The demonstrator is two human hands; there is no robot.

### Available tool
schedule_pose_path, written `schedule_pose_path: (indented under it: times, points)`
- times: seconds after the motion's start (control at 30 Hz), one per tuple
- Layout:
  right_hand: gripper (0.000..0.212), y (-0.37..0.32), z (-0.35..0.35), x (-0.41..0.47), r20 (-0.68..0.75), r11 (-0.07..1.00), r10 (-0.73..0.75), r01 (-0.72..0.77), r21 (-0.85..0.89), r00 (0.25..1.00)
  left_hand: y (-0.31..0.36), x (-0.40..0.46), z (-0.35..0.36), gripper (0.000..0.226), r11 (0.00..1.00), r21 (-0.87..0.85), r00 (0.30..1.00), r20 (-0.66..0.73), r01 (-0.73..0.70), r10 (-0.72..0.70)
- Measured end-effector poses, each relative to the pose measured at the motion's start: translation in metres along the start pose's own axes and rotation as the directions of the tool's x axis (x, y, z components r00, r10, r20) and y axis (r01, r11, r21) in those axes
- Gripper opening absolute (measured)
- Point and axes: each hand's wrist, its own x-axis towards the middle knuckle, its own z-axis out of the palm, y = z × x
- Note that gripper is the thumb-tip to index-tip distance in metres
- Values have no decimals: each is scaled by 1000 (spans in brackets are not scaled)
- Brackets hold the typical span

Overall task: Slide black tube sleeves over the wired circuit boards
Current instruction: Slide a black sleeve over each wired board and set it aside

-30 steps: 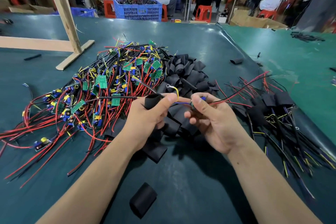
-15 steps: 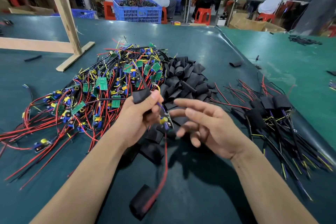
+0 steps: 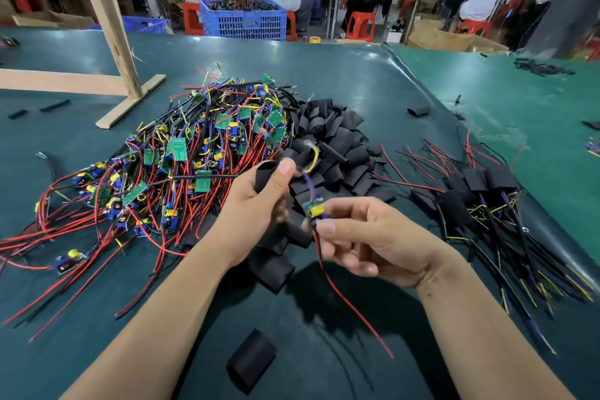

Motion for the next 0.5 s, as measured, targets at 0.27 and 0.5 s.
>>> schedule_pose_path:
  times: [0.27,0.5]
  points:
    - [15,-12,-12,1,-506,891,-351,447,77,788,-3,-4,-3,13,995,97,995,99,9,-18]
    - [21,-10,-14,5,-645,807,-429,589,41,633,2,-13,-13,30,792,562,967,212,-238,140]
